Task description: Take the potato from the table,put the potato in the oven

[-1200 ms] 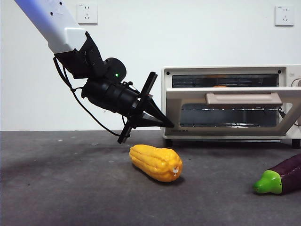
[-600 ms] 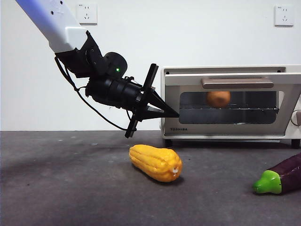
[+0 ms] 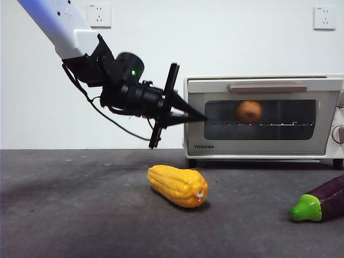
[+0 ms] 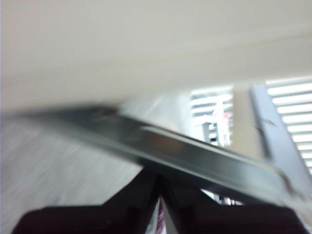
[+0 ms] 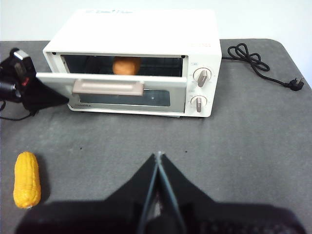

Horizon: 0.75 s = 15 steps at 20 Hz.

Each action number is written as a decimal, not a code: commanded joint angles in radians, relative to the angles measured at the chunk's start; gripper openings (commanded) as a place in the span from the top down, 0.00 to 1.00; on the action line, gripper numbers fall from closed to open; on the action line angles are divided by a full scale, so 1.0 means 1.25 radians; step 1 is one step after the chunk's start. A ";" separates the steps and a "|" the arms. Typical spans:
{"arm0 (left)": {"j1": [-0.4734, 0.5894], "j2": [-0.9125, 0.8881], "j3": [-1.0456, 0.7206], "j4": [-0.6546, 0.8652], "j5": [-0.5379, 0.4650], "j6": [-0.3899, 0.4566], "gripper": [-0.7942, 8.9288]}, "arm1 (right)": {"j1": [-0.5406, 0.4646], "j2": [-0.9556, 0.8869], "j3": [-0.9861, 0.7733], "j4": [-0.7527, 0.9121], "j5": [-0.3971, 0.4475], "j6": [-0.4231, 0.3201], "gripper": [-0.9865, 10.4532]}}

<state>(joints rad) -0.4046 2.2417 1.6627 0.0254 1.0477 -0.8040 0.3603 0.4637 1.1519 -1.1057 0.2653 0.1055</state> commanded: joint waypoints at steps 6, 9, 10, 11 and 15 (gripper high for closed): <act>0.004 -0.022 0.003 0.082 0.005 -0.110 0.92 | 0.000 -0.002 -0.004 -0.003 0.003 0.007 0.92; 0.004 -0.024 0.003 0.077 0.006 -0.118 0.92 | 0.000 -0.002 -0.004 -0.009 0.003 0.016 0.92; 0.004 -0.027 0.003 0.077 0.009 -0.123 0.92 | 0.000 -0.002 -0.004 -0.013 0.003 0.019 0.92; 0.004 -0.030 0.003 0.077 0.016 -0.127 0.92 | 0.000 -0.002 -0.004 -0.018 0.003 0.020 0.92; 0.003 -0.067 0.003 0.076 0.044 -0.117 0.92 | 0.000 -0.002 -0.004 -0.037 0.003 0.020 0.92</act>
<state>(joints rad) -0.4038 2.1960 1.6680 0.1123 1.0897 -0.9546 0.3603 0.4637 1.1519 -1.1530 0.2653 0.1200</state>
